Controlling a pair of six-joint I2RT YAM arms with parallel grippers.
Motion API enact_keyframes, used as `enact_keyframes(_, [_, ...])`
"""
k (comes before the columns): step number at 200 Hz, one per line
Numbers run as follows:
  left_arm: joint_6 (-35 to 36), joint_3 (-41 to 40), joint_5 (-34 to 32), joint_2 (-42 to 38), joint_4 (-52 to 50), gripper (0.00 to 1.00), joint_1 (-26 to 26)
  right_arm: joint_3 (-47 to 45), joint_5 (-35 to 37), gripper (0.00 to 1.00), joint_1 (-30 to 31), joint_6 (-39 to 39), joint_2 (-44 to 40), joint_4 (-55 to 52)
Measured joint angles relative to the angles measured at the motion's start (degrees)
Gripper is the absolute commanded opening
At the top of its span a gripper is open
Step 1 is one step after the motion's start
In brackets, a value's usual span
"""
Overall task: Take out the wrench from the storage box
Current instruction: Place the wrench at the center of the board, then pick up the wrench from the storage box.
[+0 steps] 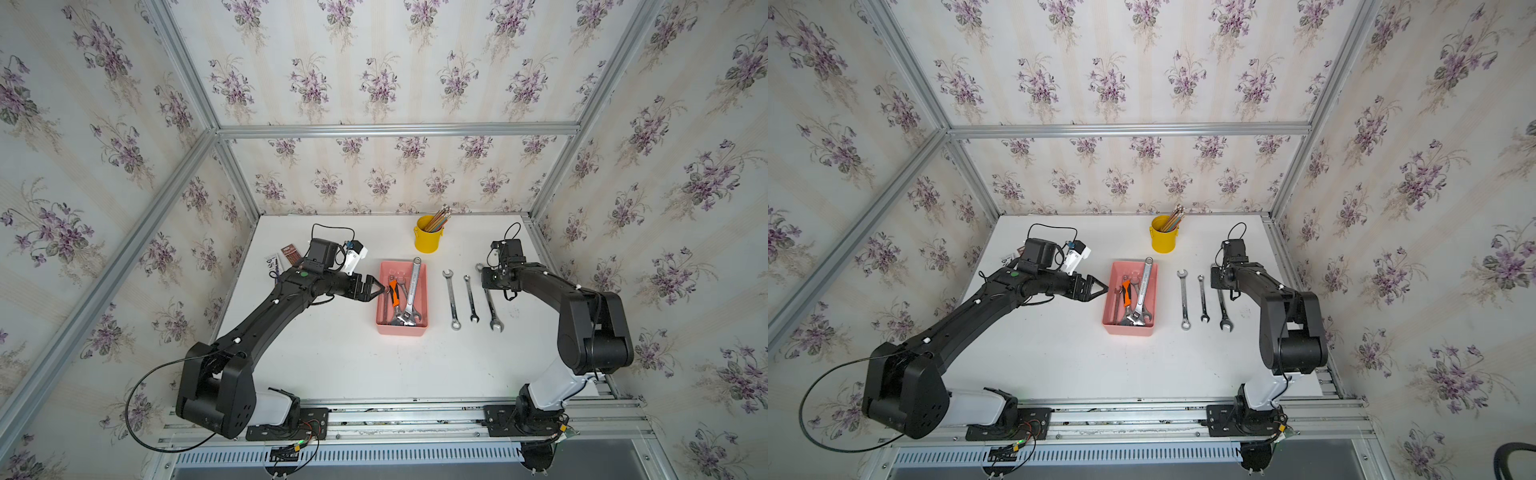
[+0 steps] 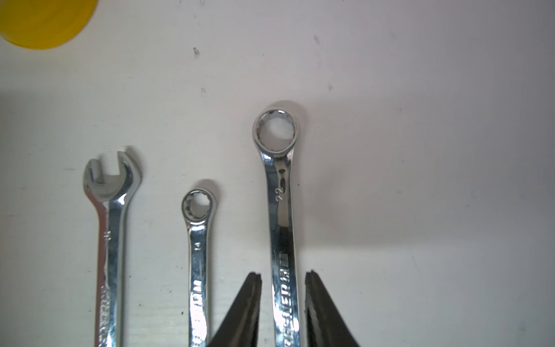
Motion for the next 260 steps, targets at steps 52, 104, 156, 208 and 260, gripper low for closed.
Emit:
enact_keyframes(52, [0.52,0.02,-0.02,-1.25,-0.37,0.99,0.74,2.03,0.09,0.43,9.33,8.52,-9.46,-4.63])
enact_keyframes(104, [0.74,-1.18,-0.26,-3.54,-1.11,0.99,1.64,5.27,4.0,0.49,28.89,27.08,-10.75,-5.42])
enact_keyframes(156, [0.74,-2.95,-0.55,-4.98,-1.99,0.99,2.67,12.98,10.38,0.51,42.05,42.95,1.88,-5.44])
enact_keyframes(208, [0.68,-4.74,-0.63,-6.12,-1.42,0.99,2.73,15.96,13.33,0.5,42.93,47.76,10.67,-5.51])
enact_keyframes(260, [0.39,-6.67,-1.27,-7.39,-0.61,0.99,2.89,18.56,16.17,0.48,43.17,48.09,15.06,-5.38])
